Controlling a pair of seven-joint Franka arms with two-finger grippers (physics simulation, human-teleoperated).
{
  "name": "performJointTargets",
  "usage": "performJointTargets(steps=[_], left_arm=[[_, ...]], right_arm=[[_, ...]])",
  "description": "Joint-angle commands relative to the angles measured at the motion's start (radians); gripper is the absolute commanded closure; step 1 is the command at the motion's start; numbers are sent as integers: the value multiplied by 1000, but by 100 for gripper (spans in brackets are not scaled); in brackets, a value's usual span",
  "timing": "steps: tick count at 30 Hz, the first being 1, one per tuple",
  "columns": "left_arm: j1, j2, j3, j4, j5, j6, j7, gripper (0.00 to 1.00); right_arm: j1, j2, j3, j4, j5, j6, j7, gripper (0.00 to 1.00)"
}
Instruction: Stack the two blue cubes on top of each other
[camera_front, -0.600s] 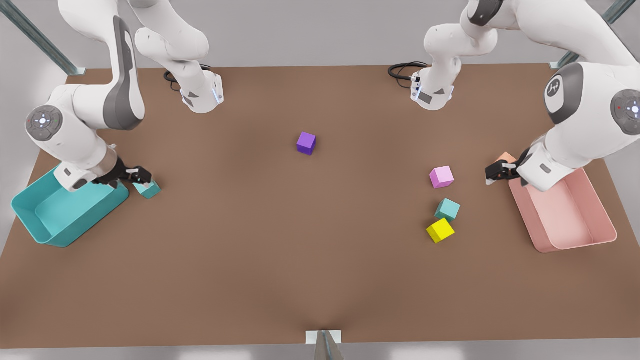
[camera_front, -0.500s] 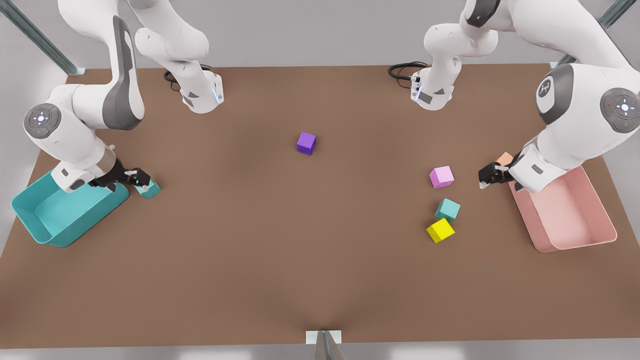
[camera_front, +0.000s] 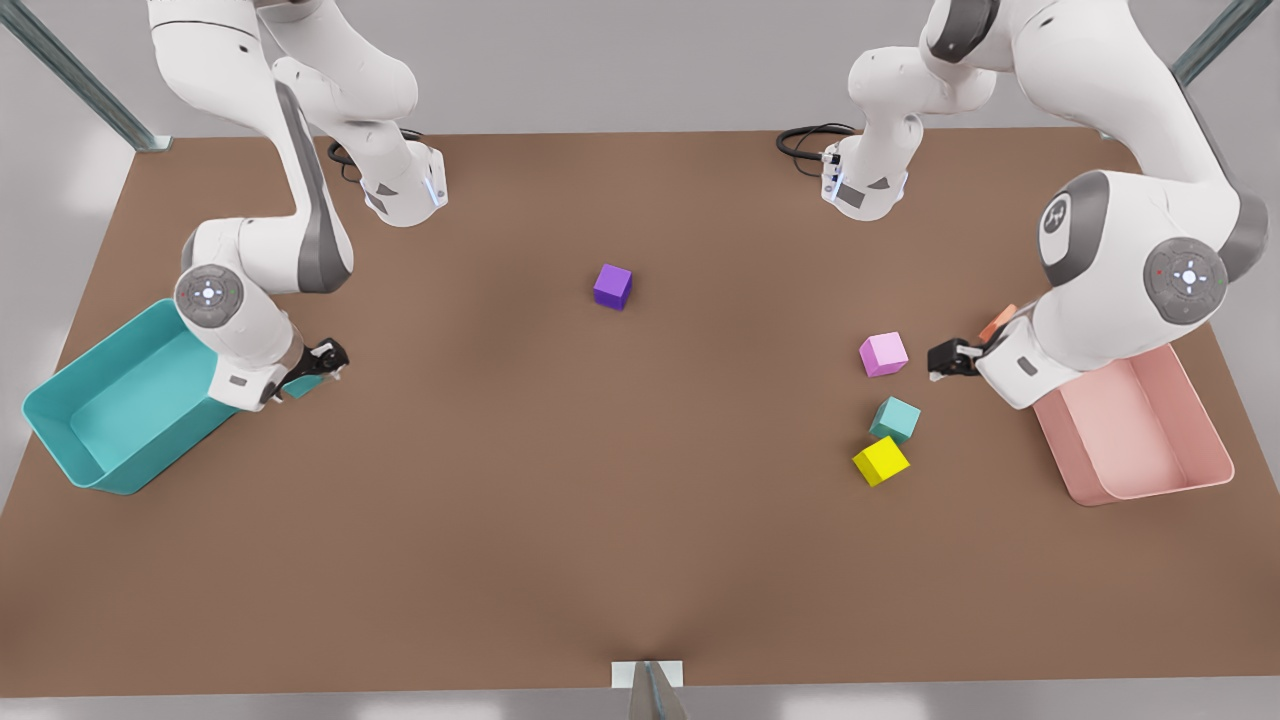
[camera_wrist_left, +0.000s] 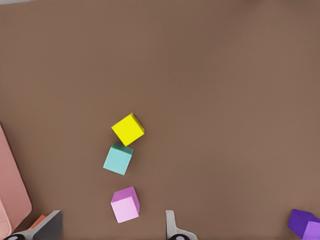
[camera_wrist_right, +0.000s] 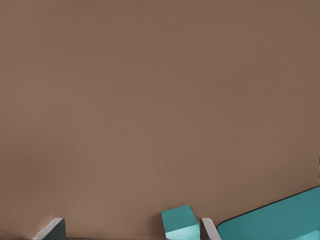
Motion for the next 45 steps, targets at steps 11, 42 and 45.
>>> performJointTargets(steps=[11,42,45], left_arm=[[-11,-6,-2,2,2,23,21,0],[-13,-15,-2,-4,2,11,25,0],[-13,-18,-2,-6,2,5,25,0]], right_arm=[[-182,-9,12,-147,-26,81,-462,0],[-225,12,42,-270,-41,167,-389,0],[-234,32,42,-271,-41,173,-343,0]])
